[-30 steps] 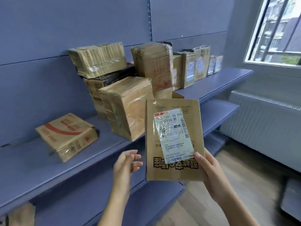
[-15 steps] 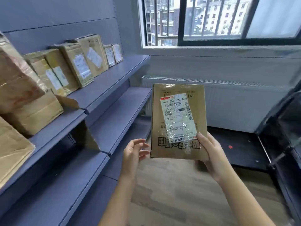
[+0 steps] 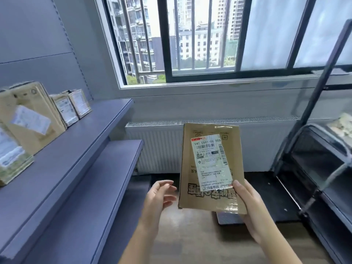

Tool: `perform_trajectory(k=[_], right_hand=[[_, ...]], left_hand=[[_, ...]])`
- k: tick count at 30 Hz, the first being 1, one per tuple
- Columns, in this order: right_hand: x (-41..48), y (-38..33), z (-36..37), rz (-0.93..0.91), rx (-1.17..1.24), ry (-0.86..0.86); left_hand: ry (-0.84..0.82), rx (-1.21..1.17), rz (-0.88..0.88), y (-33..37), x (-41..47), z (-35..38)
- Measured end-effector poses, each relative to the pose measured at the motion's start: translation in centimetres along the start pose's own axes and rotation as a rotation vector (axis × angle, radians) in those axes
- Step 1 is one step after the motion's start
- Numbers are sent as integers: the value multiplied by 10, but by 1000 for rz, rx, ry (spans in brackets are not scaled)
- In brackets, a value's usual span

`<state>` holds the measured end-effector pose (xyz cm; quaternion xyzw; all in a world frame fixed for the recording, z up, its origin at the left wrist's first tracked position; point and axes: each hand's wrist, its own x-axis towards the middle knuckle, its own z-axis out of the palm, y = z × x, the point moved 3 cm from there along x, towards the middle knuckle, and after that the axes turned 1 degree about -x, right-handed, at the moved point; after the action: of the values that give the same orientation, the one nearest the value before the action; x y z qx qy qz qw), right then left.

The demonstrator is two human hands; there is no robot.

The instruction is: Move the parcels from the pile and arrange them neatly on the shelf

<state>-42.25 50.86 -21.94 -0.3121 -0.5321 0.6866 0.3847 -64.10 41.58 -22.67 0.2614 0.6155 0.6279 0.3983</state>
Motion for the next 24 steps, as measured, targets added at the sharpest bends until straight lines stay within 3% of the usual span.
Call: perform_trajectory(k=[9, 17, 24], right_hand=[[138, 9, -26, 60, 18, 21], [307, -8, -31, 103, -12, -210], [417, -14, 37, 131, -93, -549]], left_hand=[[-315, 42, -33, -4, 121, 47], [-38, 3, -7, 22, 238, 68], [261, -69, 19, 43, 282, 27]])
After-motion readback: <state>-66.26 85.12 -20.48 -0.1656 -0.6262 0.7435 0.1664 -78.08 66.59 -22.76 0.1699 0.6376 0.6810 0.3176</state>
